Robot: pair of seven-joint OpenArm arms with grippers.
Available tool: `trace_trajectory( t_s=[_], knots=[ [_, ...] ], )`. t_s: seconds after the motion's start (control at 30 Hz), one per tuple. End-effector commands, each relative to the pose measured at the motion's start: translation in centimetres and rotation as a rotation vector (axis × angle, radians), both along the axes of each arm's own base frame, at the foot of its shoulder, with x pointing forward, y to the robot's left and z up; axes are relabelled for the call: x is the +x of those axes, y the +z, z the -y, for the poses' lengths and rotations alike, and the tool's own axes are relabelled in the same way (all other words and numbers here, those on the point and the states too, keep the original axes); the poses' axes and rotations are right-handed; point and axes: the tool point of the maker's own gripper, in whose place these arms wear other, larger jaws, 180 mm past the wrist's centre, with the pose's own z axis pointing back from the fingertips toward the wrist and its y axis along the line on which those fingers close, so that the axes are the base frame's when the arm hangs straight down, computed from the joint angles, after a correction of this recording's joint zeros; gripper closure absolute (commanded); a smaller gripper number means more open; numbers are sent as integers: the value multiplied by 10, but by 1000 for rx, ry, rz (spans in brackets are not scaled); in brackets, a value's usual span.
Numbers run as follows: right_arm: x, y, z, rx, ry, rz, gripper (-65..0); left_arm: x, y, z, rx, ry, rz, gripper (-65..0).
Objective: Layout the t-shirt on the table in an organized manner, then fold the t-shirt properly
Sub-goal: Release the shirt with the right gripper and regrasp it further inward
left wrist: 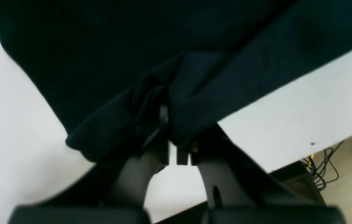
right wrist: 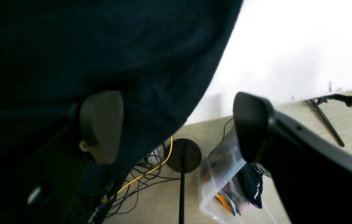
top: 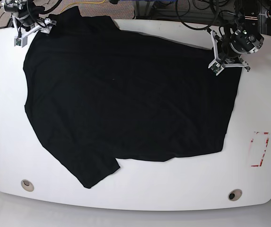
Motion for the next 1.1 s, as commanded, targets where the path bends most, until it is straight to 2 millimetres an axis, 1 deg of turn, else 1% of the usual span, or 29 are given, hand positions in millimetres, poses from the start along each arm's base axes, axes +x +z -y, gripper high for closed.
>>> trace_trajectory(
  t_s=[0.0,0.2,0.33,0.4,0.47,0.5,0.6,0.63,0.73,0.8,0.87,0.93,1.07],
  knots=[
    [0,-1,3,2,-3,6,-531,5,6,-2,1,-3,26,0],
    [-1,-16,-1,50,-22,-11,-531,5,6,-3,3,-3,27,0],
    [-2,-18,-2,60,-26,-15,-531,5,6,-3,3,-3,27,0],
    [-1,-19,-5,67,-19,-15,-520,5,6,-3,3,-3,27,0],
    [1,-20,-9,71,-6,-16,-485,5,6,-3,3,-3,27,0],
    [-1,-21,-10,73,0,-22,-449,5,6,-3,3,-3,27,0],
    [-3,-22,-14,81,11,-27,-293,5,6,-3,3,-3,27,0],
    [-3,-22,-14,82,10,-27,-225,5,6,-3,3,-3,27,0],
    [-4,-22,-14,80,9,-29,-67,5,7,-3,3,-3,29,0],
    [-6,-22,-14,78,10,-34,0,4,7,-3,5,-5,27,0],
    [-9,-18,-12,63,16,-37,0,5,8,-3,5,-7,31,0],
    [-8,-11,-10,39,26,-28,-16,6,10,-6,17,-16,35,0],
    [-7,4,-14,0,42,-10,-25,11,17,-11,39,-35,56,0]
  ],
)
